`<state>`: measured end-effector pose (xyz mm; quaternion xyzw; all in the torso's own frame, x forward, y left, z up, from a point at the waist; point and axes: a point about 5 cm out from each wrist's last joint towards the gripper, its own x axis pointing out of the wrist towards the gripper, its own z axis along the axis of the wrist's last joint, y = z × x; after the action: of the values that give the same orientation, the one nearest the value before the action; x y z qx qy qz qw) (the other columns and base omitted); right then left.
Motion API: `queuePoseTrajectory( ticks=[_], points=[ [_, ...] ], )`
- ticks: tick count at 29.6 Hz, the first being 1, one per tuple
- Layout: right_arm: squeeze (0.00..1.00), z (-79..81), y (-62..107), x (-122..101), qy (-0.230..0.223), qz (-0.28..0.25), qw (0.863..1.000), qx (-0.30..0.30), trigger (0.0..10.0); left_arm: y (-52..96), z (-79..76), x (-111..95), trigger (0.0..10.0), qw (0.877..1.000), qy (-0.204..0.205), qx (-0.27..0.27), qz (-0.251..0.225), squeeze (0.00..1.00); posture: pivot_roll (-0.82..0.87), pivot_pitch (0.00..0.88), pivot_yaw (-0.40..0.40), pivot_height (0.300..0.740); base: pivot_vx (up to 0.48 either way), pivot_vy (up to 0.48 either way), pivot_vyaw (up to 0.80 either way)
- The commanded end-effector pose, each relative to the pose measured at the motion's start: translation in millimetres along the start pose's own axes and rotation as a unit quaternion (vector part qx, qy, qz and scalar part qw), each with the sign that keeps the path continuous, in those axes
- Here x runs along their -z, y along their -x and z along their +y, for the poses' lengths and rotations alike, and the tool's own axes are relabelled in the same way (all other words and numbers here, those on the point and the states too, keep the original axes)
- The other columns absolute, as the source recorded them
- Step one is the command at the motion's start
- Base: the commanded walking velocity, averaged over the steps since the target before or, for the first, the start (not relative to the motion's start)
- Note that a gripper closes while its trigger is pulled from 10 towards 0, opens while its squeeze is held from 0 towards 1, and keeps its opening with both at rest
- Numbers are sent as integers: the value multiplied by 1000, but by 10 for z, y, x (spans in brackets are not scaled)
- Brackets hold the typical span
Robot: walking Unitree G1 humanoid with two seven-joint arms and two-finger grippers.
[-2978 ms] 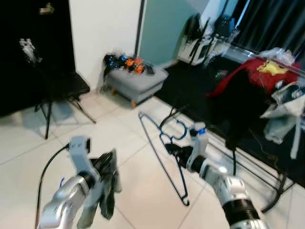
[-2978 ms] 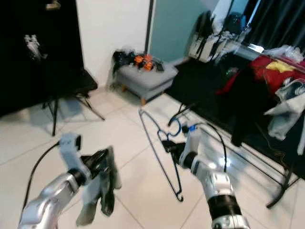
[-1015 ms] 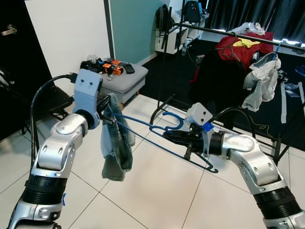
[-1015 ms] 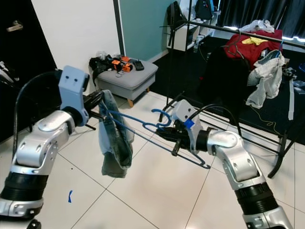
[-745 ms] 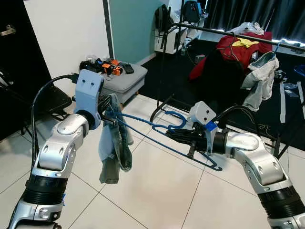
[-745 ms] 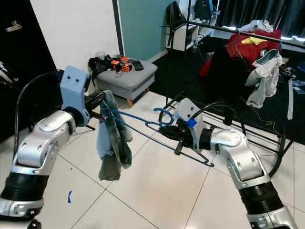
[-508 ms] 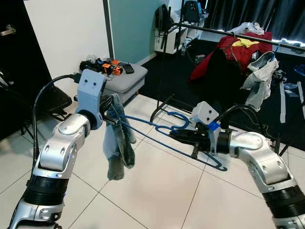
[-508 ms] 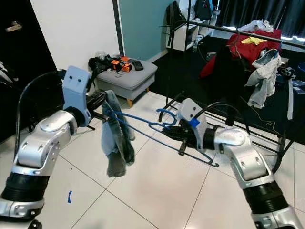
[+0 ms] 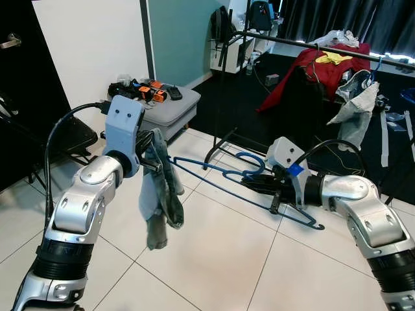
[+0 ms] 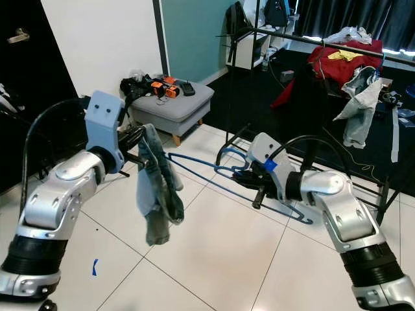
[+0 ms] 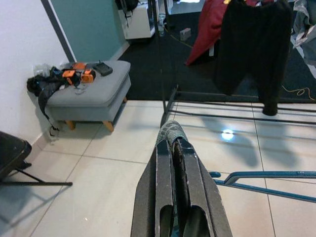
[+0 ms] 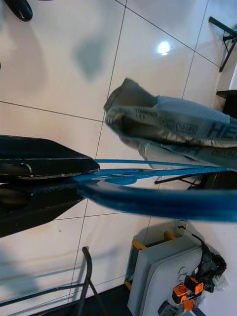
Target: Hang hanger
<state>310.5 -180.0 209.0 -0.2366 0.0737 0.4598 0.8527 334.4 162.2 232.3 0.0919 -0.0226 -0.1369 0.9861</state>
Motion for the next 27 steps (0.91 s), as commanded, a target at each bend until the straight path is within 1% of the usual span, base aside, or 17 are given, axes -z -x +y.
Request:
queuePoseTrajectory(
  ticks=[1,8,10,15,22,27],
  points=[
    [0,-39,30,-63,6,-8,1000,4,10000,6,-42,28,10000,1000,-7,1,8,0,-124,9,-3,740,0,0,0],
    [0,-6,13,-93,5,-15,1000,-7,10000,7,-66,22,10000,1000,-5,3,7,0,-123,10,-5,740,0,0,0],
    [0,33,-13,-103,2,-18,1000,-20,10000,0,-109,15,10000,1000,-5,9,6,0,-121,10,-7,740,0,0,0],
    [0,78,-44,-121,-1,-23,999,-33,10000,0,-154,24,10000,1000,-5,13,7,0,-121,13,-4,740,0,0,0],
    [0,78,-51,-119,-2,-19,999,-34,10000,-2,-182,38,10000,1000,-8,16,10,0,-120,13,-7,740,0,0,0],
    [0,54,-14,-88,-5,-5,1000,-30,10000,4,-143,42,10000,1000,-12,11,11,0,-123,14,-7,740,0,0,0]
  ],
)
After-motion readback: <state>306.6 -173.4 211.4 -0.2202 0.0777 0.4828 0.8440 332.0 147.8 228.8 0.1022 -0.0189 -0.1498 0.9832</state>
